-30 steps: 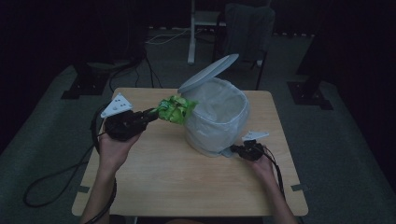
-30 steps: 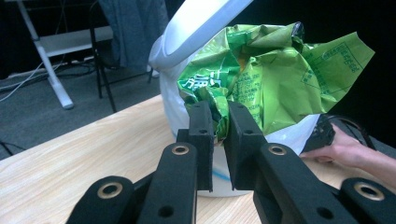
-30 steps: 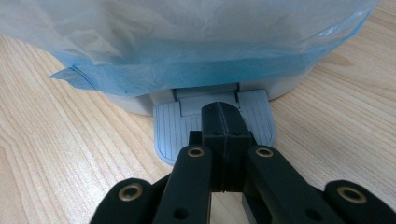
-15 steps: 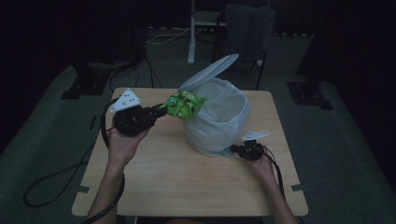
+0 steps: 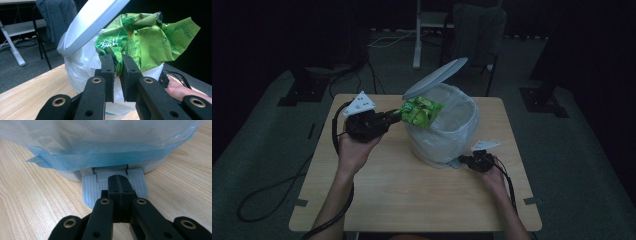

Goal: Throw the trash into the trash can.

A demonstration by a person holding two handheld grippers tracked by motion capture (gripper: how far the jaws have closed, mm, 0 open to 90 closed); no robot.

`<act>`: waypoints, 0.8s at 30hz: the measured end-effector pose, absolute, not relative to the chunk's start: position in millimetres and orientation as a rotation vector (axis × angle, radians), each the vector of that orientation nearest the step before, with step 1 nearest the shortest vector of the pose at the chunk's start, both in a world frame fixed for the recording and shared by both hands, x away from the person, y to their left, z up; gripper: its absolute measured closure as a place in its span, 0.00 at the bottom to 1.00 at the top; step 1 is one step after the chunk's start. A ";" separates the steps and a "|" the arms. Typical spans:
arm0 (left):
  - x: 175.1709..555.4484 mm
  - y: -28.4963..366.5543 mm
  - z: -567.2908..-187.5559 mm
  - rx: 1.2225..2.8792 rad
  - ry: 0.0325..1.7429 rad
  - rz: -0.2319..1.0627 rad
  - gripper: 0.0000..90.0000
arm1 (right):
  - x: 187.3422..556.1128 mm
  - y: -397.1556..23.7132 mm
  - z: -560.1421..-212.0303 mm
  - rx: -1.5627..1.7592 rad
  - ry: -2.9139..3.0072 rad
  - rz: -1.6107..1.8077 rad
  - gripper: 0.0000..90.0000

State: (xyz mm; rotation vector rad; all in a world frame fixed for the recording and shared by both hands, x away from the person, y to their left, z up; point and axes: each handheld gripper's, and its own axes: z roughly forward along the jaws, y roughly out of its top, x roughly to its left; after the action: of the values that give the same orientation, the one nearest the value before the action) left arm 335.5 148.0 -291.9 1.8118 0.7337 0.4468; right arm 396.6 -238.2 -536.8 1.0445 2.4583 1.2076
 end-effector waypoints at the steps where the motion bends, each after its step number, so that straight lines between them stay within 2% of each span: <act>1: 336.4 146.6 -292.0 1.812 0.733 0.446 0.91 | 396.6 -238.2 -536.8 1.045 2.458 1.208 1.00; 24: 355.7 114.9 -288.8 1.817 0.696 0.418 0.91 | 396.6 -238.1 -536.7 1.043 2.459 1.207 1.00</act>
State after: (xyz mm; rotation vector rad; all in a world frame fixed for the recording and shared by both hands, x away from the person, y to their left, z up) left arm 355.7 114.9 -288.8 1.8167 0.6961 0.4177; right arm 396.6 -238.1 -536.7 1.0426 2.4586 1.2075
